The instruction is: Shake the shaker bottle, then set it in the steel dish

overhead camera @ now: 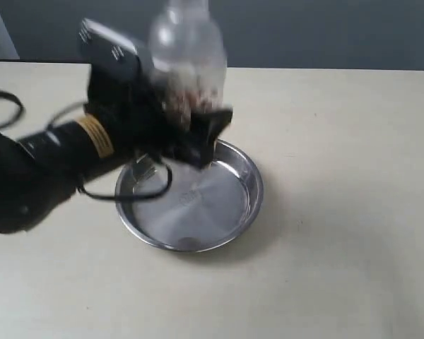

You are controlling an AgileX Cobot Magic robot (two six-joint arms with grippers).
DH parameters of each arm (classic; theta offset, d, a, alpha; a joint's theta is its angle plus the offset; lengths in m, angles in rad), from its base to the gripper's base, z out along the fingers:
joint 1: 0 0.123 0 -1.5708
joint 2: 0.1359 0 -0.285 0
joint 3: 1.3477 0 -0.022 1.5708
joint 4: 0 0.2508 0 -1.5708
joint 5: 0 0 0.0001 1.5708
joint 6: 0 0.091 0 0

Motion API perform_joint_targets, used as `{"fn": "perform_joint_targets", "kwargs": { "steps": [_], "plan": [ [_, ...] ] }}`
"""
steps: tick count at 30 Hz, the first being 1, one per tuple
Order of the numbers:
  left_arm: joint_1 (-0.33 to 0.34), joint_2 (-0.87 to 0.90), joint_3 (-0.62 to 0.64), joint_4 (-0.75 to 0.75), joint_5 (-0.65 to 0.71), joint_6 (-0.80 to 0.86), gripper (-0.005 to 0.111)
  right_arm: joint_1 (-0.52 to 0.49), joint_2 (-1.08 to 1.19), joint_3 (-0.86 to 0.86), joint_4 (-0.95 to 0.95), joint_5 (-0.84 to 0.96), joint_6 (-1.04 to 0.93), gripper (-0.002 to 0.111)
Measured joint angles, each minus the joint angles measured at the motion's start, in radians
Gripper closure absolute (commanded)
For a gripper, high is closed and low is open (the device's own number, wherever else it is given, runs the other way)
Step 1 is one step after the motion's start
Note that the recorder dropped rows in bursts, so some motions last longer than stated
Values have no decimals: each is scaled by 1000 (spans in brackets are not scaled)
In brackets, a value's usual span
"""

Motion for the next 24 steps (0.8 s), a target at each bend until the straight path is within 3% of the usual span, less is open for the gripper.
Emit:
{"fn": "perform_joint_targets", "kwargs": {
  "steps": [4, 10, 18, 24],
  "plan": [
    [0, 57, 42, 3, 53, -12, 106, 0, 0, 0, 0, 0, 0, 109],
    [0, -47, -24, 7, -152, 55, 106, 0, 0, 0, 0, 0, 0, 109],
    [0, 208, 5, 7, -194, 59, 106, 0, 0, 0, 0, 0, 0, 109],
    [0, 340, 5, 7, -377, 27, 106, 0, 0, 0, 0, 0, 0, 109]
  ]
}}
